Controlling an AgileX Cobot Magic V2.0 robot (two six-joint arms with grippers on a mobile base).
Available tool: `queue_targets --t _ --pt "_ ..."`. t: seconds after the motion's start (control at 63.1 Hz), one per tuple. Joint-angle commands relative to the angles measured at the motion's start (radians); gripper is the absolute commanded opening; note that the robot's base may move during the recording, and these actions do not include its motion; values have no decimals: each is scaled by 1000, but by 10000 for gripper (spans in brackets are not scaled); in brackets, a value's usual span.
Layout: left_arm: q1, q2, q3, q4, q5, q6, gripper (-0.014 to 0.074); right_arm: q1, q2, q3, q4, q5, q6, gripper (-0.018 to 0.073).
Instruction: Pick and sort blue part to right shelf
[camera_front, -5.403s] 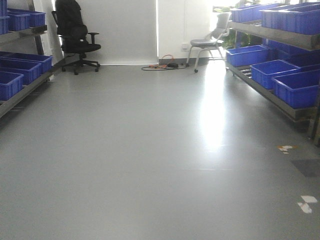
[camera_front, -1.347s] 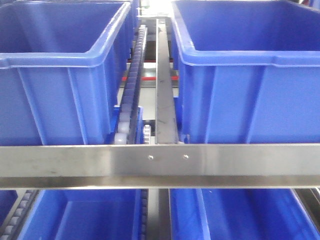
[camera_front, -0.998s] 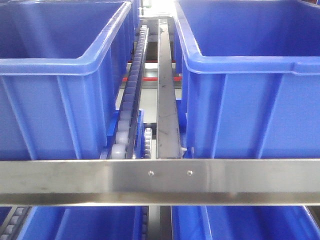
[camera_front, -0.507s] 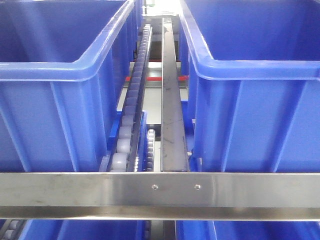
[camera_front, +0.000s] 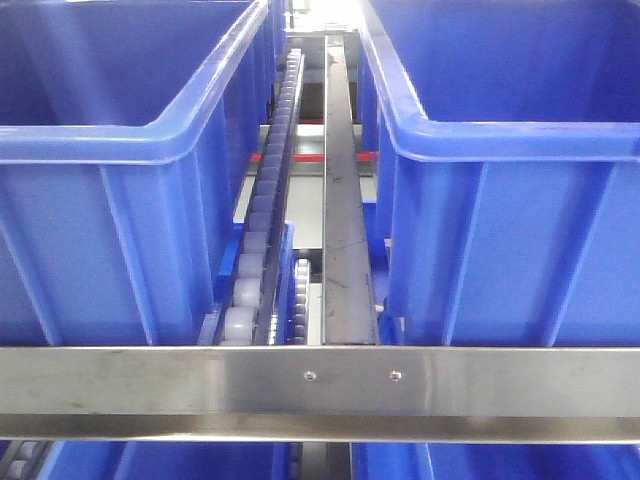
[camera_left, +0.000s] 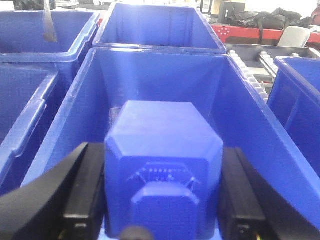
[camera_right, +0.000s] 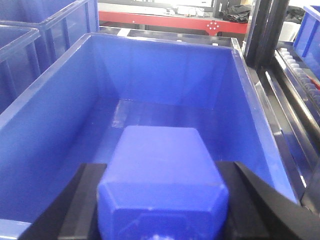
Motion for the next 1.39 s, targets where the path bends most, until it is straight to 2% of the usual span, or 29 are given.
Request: queue_targets --t 0.0,0.539,0.84,0.935,1.093,1.268,1.378 --pt "0 8 -30 -15 -112 3 407 -6 9 -31 -8 -100 -9 444" --pt "0 13 -30 -34 -88 3 407 -6 11 -33 9 -90 -8 444" --pt "-2 184 -73 -38 -92 15 410 -6 161 -86 34 -102 -8 444" --pt "-21 263 -101 -40 -125 53 410 -6 249 -114 34 -154 -8 444" --pt "-70 414 -135 -40 -257 55 410 -6 405 -138 34 -292 -8 444" --pt "-146 564 -184 -40 -268 55 414 -6 511 -152 34 -348 -8 444" --pt "-185 641 -218 -40 -275 55 459 -6 529 -153 34 -392 -8 449"
